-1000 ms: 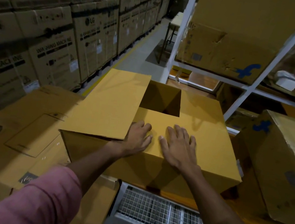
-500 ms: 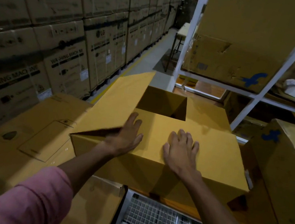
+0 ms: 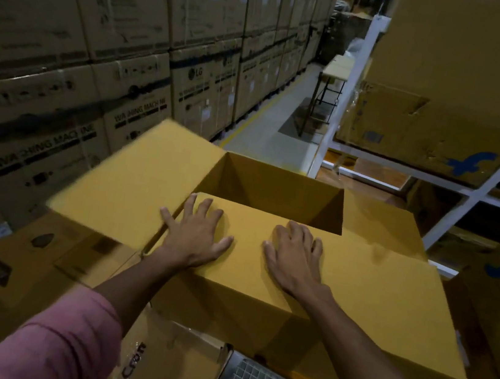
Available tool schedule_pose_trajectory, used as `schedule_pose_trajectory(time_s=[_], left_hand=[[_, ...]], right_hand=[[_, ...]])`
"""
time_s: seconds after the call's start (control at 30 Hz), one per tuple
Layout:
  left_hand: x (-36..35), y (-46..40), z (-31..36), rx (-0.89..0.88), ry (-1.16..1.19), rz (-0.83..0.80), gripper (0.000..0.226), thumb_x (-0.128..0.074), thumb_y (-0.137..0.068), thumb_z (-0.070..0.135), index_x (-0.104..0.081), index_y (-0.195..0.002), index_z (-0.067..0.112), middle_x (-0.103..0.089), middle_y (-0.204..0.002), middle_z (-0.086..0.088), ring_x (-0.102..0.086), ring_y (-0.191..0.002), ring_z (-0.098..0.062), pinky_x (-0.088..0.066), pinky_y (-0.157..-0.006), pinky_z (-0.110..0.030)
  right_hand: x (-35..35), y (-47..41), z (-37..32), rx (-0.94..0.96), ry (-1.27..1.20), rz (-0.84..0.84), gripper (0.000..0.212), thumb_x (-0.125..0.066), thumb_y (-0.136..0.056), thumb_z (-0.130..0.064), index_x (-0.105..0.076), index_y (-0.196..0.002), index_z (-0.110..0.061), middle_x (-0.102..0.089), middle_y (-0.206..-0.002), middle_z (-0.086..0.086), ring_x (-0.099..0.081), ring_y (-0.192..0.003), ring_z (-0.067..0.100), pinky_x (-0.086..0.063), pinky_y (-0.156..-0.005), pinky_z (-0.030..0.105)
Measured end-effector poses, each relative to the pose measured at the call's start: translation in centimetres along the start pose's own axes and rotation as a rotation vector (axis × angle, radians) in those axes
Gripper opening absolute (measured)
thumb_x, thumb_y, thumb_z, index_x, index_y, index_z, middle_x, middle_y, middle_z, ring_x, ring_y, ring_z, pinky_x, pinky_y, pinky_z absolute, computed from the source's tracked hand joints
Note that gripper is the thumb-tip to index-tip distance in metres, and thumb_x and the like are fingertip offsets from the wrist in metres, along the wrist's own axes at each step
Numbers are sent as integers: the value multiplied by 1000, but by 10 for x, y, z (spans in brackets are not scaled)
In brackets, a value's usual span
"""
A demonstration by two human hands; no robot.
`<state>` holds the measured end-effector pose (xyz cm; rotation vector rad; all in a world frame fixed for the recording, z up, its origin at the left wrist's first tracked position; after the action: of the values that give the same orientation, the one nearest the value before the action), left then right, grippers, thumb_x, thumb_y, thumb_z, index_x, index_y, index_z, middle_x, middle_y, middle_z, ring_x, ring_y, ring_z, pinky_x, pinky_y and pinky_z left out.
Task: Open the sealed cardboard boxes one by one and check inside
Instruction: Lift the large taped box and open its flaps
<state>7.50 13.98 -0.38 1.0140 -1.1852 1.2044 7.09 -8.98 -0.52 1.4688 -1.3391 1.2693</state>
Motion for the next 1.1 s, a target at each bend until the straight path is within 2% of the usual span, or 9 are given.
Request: schedule_pose_trajectory(time_s=[0.23,0.37,0.53,0.63,0.73,0.8,0.9,1.0,1.1], left_hand=[[-7,-3,-6,-23,-5,-69,85,-21,-87,83,-27,-153,30,-13,-167,-1,-6,-153,-31,-22,-103,-81],[-5,0,-6,-30,25,-31,87,-20,-88,82,-22,-155,28,-12,-168,-2,-6,-154,-29,-17,-105,-82],[22,-1,26,-89,68,63,83,-20,-96,73,-6,-162,24,9,-171,-6,9,-156,-27,3,-112,-78],[65,-4,64,-125,41,212,76,-16,-100,68,-15,-161,23,-9,-170,-7,-4,-156,-27,4,-113,-76],[120,6,93,-109,-66,378,61,-17,-103,60,-57,-124,20,-59,-131,-8,-51,-122,-27,-28,-109,-67],[157,20,105,-101,-138,403,51,-20,-107,52,-54,-86,19,-62,-91,-5,-54,-83,-22,-39,-102,-56],[199,39,118,-83,-152,104,45,-30,-109,42,-46,-73,19,-47,-74,-2,-52,-74,-22,-47,-90,-45],[203,62,122,-37,-13,-356,31,-42,-107,35,-60,-96,12,-61,-88,-2,-59,-78,-19,-55,-78,-36],[174,89,127,-1,90,-544,35,-44,-107,41,-62,-123,16,-70,-109,1,-70,-97,-21,-59,-93,-46]], right_hand=[[-7,-15,7,-27,-35,-38,63,-34,-102,-60,-34,-154,-25,-19,-168,7,-11,-155,29,-7,-124,54],[9,-22,21,-71,46,-90,71,-23,-101,-66,-26,-158,-25,-21,-166,10,-17,-152,32,-11,-122,57],[78,-23,21,-19,108,121,50,-28,-105,-54,-58,-130,-22,-59,-127,6,-51,-118,27,-34,-104,50],[132,-19,11,21,32,224,40,-38,-105,-46,-68,-108,-20,-68,-104,4,-60,-96,23,-51,-88,46],[179,-4,3,101,3,200,35,-46,-104,-38,-73,-102,-15,-72,-96,6,-64,-86,22,-56,-81,45],[209,12,-1,115,49,75,34,-49,-105,-34,-74,-104,-11,-72,-98,6,-64,-85,20,-55,-77,37],[233,44,-4,77,-44,-304,30,-50,-106,-33,-70,-115,-13,-66,-95,1,-60,-78,12,-49,-65,23],[227,79,-1,-2,-256,-610,25,-53,-105,-28,-64,-125,-19,-70,-107,6,-67,-85,23,-61,-73,39],[196,106,2,-19,-304,-711,29,-55,-104,-25,-56,-132,-18,-72,-115,6,-76,-89,27,-64,-79,47]])
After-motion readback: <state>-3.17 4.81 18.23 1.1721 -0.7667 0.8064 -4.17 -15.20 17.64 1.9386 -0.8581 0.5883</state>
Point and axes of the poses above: each hand's wrist, its own y-axis away from the middle knuckle, its own x-axis out of the back of the hand, z = x × y, the point moved 3 cm from there along -y, towards the middle knuckle
